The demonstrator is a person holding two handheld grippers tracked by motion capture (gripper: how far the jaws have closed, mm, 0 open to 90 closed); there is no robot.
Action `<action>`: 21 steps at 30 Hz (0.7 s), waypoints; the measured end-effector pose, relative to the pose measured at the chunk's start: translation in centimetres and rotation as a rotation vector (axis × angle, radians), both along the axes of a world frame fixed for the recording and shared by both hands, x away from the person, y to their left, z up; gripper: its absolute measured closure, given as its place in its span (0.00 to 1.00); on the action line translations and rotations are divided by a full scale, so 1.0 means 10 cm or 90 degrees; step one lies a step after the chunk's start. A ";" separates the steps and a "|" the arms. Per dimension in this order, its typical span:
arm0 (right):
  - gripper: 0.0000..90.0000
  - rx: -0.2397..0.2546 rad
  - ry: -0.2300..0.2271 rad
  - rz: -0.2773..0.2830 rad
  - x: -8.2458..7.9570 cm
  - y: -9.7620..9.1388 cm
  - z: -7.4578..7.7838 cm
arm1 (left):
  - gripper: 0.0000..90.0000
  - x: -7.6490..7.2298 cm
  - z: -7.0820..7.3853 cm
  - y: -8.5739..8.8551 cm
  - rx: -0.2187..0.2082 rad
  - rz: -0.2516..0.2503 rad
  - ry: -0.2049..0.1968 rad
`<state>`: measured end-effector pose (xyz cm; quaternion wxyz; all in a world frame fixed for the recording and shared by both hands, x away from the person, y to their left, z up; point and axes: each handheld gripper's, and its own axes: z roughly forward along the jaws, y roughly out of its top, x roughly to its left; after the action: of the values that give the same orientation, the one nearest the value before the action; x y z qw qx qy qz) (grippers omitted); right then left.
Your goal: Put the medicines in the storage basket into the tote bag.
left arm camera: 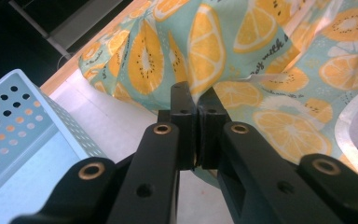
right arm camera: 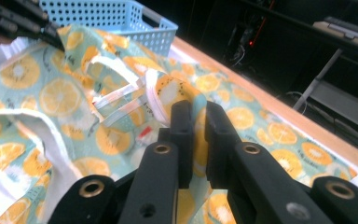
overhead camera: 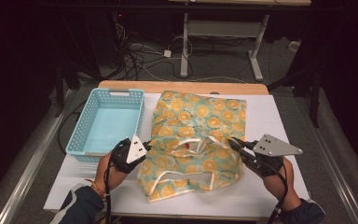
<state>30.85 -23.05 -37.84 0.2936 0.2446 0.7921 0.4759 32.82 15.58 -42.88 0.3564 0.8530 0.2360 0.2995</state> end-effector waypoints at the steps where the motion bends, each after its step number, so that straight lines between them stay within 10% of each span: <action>1: 0.93 -0.001 0.003 0.001 -0.01 0.00 -0.01 | 0.96 0.00 0.00 -0.01 0.000 -0.001 0.000; 11: 0.75 -0.029 0.035 0.004 -0.10 0.00 -0.21 | 0.96 -0.02 -0.02 0.01 0.012 -0.003 0.002; 21: 0.46 -0.121 0.112 -0.022 -0.15 -0.05 -0.66 | 0.96 -0.02 -0.02 0.03 0.007 0.000 0.008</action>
<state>29.34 -23.57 -44.46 0.2529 0.2703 0.8519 0.3705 32.62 15.93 -43.08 0.3501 0.8569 0.2364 0.2953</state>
